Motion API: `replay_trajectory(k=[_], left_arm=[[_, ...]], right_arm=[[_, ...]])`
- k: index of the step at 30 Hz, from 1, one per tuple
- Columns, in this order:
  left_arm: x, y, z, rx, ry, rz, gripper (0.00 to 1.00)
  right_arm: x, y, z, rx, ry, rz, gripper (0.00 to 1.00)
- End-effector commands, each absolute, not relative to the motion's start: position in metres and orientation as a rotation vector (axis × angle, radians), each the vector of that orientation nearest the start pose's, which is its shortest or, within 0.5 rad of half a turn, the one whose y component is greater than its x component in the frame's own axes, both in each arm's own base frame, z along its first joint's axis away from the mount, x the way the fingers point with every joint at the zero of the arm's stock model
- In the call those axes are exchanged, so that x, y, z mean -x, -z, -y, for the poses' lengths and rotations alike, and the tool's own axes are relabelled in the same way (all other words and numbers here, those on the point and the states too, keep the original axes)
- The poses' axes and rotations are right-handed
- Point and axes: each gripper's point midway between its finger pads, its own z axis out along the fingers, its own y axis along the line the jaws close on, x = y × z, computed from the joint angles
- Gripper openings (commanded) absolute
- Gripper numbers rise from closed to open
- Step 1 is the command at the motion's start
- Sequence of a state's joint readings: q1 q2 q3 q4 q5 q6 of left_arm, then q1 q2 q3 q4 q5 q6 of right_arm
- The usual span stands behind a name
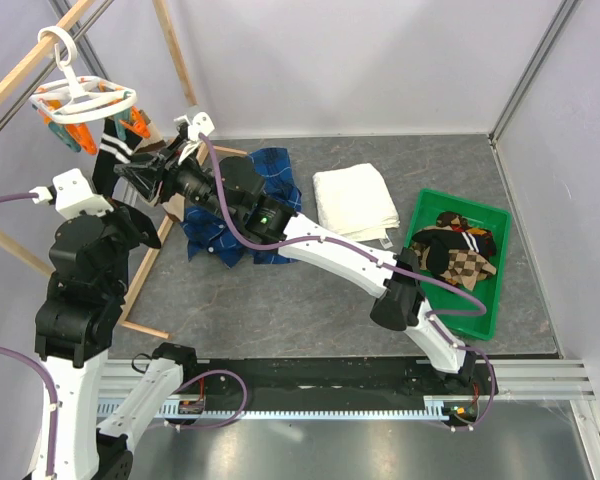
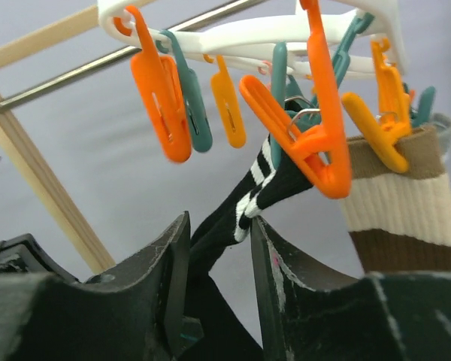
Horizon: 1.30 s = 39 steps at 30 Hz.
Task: Remove the socks clipped to the hanger
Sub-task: Remove the sock from the hanger.
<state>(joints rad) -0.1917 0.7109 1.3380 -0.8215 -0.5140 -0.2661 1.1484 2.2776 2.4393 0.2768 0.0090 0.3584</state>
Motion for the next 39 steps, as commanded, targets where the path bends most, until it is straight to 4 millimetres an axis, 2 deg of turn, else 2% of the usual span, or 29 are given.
replay_trajectory(k=[1,5,9,11,18,21,24,25,27,28,29,30,31,32,36,39], left_arm=[[-0.209,-0.409,-0.038,0.457,-0.099,-1.648,0.02],[-0.200,-0.412,-0.039,0.460,-0.092,-1.655,0.02],[-0.193,-0.426,-0.056,0.492,-0.189,-1.615,0.02],[-0.191,-0.427,-0.061,0.503,-0.219,-1.603,0.02],[-0.196,-0.427,-0.034,0.438,-0.044,-1.619,0.03],[-0.192,-0.433,-0.025,0.418,0.028,-1.605,0.03],[-0.188,-0.439,-0.030,0.432,0.009,-1.585,0.03],[-0.186,-0.441,-0.032,0.436,0.001,-1.575,0.03],[-0.181,-0.444,-0.036,0.441,-0.015,-1.555,0.03],[-0.178,-0.444,-0.037,0.440,-0.015,-1.544,0.02],[-0.177,-0.446,-0.037,0.439,-0.010,-1.525,0.03],[-0.172,-0.447,-0.039,0.442,-0.004,-1.506,0.03],[-0.170,-0.448,-0.039,0.442,0.000,-1.499,0.03],[-0.169,-0.449,-0.038,0.439,0.011,-1.491,0.03],[-0.168,-0.456,-0.034,0.424,0.036,-1.479,0.03],[-0.168,-0.456,-0.032,0.427,0.052,-1.474,0.03]], right_arm=[[-0.258,-0.528,-0.577,0.432,-1.265,-1.081,0.45],[-0.258,-0.535,-0.572,0.430,-1.255,-1.070,0.43],[-0.256,-0.536,-0.570,0.423,-1.261,-1.094,0.44],[-0.261,-0.540,-0.563,0.383,-1.249,-1.108,0.44],[-0.260,-0.551,-0.562,0.362,-1.276,-1.077,0.49],[-0.269,-0.545,-0.562,0.329,-1.241,-1.096,0.51],[-0.277,-0.538,-0.559,0.293,-1.226,-1.124,0.54],[-0.277,-0.542,-0.555,0.264,-1.242,-1.127,0.57],[-0.289,-0.537,-0.549,0.191,-1.206,-1.158,0.59],[-0.294,-0.531,-0.553,0.185,-1.197,-1.170,0.59],[-0.293,-0.546,-0.549,0.174,-1.214,-1.138,0.59],[-0.291,-0.550,-0.552,0.192,-1.239,-1.117,0.58],[-0.297,-0.543,-0.557,0.187,-1.252,-1.116,0.57],[-0.297,-0.554,-0.554,0.170,-1.279,-1.076,0.56],[-0.315,-0.542,-0.557,0.127,-1.315,-1.050,0.53],[-0.318,-0.541,-0.559,0.131,-1.345,-1.027,0.56]])
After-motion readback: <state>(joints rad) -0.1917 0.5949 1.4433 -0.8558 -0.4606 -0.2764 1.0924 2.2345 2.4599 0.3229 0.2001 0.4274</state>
